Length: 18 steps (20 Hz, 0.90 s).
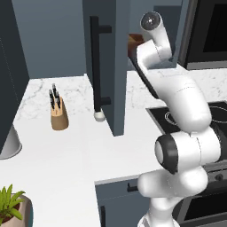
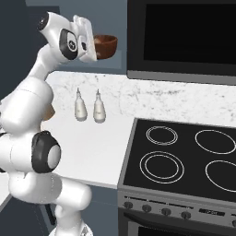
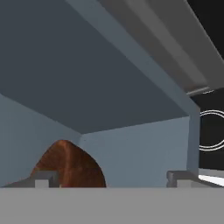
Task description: Pick up the bowls on the counter and stack them on top of one another in the open cabinet. Place the smaller bowl on top of the larger bowl.
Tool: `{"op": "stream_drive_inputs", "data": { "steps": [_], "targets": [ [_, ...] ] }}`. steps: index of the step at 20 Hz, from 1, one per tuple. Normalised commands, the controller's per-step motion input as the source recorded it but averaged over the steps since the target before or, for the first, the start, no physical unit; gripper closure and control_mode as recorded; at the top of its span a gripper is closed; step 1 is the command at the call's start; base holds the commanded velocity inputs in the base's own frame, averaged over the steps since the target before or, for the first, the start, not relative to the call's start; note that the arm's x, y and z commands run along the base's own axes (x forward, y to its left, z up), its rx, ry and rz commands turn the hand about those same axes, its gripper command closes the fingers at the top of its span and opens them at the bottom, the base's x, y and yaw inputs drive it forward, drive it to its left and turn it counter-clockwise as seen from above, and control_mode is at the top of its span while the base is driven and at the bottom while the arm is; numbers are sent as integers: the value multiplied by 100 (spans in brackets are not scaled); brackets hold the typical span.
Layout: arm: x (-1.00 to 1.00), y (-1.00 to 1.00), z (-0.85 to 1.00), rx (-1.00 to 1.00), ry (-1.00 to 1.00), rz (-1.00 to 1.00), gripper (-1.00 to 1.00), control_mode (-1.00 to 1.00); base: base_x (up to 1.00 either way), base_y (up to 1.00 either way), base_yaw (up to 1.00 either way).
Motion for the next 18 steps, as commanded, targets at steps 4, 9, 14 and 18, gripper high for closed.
{"op": "stream_drive_inputs", "data": {
  "steps": [4, 9, 14, 18],
  "targets": [
    [-100, -73, -97, 0, -8, 0, -100, -100, 0, 0, 0],
    [-100, -32, -100, -8, 0, 0, -100, -100, 0, 0, 0],
    [-100, -3, -100, -18, 0, 0, -100, -100, 0, 0, 0],
    [-100, -1, -100, -31, 7, 3, -100, -100, 0, 0, 0]
  ]
}}
